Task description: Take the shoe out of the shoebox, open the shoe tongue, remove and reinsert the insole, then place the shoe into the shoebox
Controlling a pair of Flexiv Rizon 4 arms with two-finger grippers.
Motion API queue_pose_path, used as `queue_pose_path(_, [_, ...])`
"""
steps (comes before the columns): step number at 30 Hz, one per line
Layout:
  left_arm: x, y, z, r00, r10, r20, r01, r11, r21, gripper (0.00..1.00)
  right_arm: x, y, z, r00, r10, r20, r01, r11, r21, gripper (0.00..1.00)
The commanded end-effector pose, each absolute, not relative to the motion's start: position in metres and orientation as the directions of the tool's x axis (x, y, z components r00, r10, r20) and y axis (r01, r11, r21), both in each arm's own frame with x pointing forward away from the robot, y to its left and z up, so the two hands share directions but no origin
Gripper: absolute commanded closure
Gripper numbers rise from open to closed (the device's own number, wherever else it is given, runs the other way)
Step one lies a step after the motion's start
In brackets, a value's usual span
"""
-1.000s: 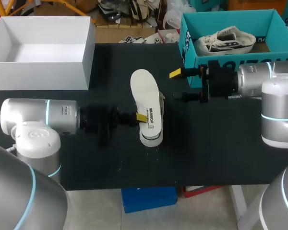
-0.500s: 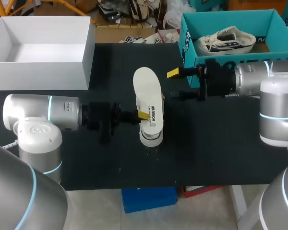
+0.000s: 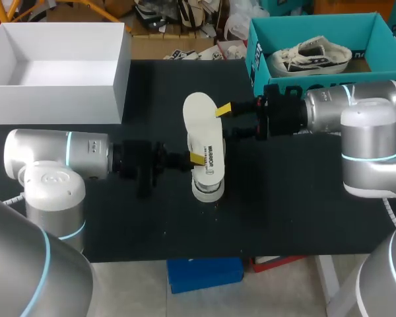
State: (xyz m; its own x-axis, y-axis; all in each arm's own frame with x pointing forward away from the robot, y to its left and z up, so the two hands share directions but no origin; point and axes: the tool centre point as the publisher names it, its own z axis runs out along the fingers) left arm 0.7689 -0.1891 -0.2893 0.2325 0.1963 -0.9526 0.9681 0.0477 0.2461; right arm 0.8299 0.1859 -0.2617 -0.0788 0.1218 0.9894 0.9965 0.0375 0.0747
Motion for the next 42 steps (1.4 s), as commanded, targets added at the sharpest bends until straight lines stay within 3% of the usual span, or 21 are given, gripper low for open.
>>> queue_pose_path(1, [0.768, -0.19, -0.29, 0.235, 0.199, -0.951, 0.967, 0.053, 0.25, 1.0, 0.83, 0.196, -0.271, -0.076, 0.116, 0.99, 0.997, 0.041, 0.072, 0.5])
queue_pose_path(16, [0.768, -0.19, -0.29, 0.235, 0.199, -0.951, 0.967, 0.053, 0.25, 1.0, 0.83, 0.207, -0.278, -0.065, 0.114, 0.991, 0.997, 0.047, 0.06, 0.58])
queue_pose_path(19, [0.768, -0.19, -0.29, 0.235, 0.199, -0.951, 0.967, 0.053, 0.25, 1.0, 0.831, 0.209, -0.279, -0.065, 0.116, 0.991, 0.997, 0.048, 0.059, 0.71])
queue_pose_path(20, [0.768, -0.19, -0.29, 0.235, 0.199, -0.951, 0.967, 0.053, 0.25, 1.0, 0.832, 0.209, -0.28, -0.063, 0.119, 0.991, 0.997, 0.047, 0.058, 1.0])
queue_pose_path(30, [0.768, -0.19, -0.29, 0.235, 0.199, -0.951, 0.967, 0.053, 0.25, 1.0, 0.832, 0.21, -0.282, -0.06, 0.127, 0.99, 0.997, 0.05, 0.054, 1.0])
queue_pose_path(32, [0.761, -0.186, -0.285, 0.239, 0.343, -0.909, 0.958, 0.068, 0.278, 0.0, 0.832, 0.21, -0.282, -0.06, 0.127, 0.99, 0.997, 0.05, 0.054, 1.0])
queue_pose_path(36, [0.742, -0.168, -0.269, 0.212, 0.571, -0.793, 0.958, 0.041, 0.285, 0.0, 0.832, 0.21, -0.282, -0.06, 0.127, 0.99, 0.997, 0.05, 0.054, 1.0])
queue_pose_path(42, [0.719, -0.139, -0.248, 0.147, 0.739, -0.657, 0.96, 0.053, 0.274, 0.0, 0.832, 0.21, -0.282, -0.06, 0.127, 0.99, 0.997, 0.05, 0.054, 1.0])
